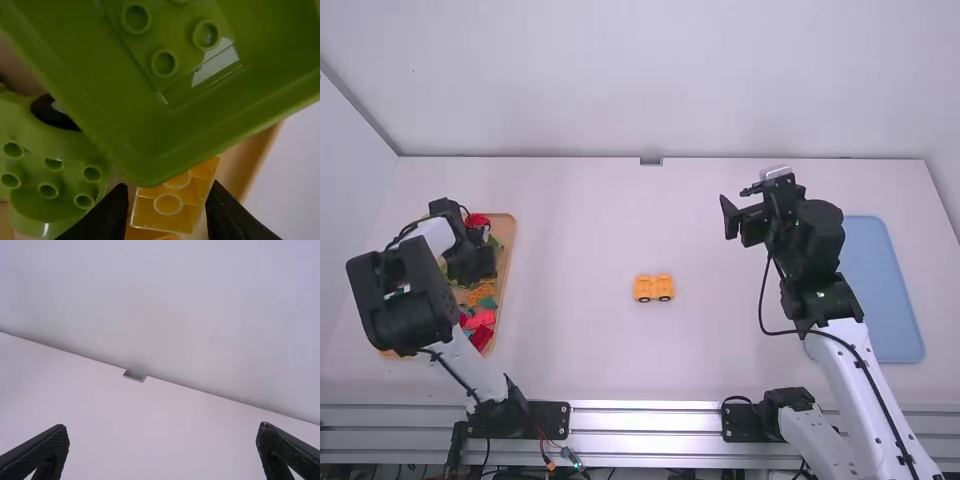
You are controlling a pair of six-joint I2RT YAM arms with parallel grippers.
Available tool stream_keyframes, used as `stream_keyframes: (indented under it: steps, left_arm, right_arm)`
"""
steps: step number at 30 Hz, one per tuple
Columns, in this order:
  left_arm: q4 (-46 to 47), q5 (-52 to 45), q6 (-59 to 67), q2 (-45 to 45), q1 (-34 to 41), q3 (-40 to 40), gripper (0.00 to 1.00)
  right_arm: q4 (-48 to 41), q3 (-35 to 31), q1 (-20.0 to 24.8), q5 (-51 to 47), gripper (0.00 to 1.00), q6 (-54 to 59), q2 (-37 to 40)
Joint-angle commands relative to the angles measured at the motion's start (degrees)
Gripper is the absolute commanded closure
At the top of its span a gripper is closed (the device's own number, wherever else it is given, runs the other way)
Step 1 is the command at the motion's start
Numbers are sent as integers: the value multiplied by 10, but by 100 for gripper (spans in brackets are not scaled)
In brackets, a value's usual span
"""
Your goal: Assemble lego blocks to make yellow taxi
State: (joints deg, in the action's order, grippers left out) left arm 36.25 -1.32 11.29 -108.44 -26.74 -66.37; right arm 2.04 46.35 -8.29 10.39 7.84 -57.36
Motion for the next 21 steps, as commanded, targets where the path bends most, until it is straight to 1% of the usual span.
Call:
stream_keyframes:
  steps: [1,5,10,15,16,17,20,21]
  left_arm:
    - [6,-27,27,15,-2,4,63]
    - [-3,-21,21,15,-3,12,68]
    - [-26,-6,21,15,-3,31,66]
    - [-33,-6,20,15,-2,33,57]
    - [-37,-6,18,15,-3,33,52]
    - [-44,-6,13,15,-2,33,51]
    - [-51,-6,7,15,-3,33,52]
    - [-51,-8,7,15,-2,33,55]
  right_arm:
    - [3,24,0,3,2,-3,0]
    - [2,24,0,3,1,-4,0]
    - [2,24,0,3,1,-5,0]
    - [3,24,0,3,1,-5,0]
    - [2,24,0,3,2,-5,0]
    - [2,24,0,3,2,-6,0]
    - [1,24,0,3,2,-5,0]
    - [1,24,0,3,1,-5,0]
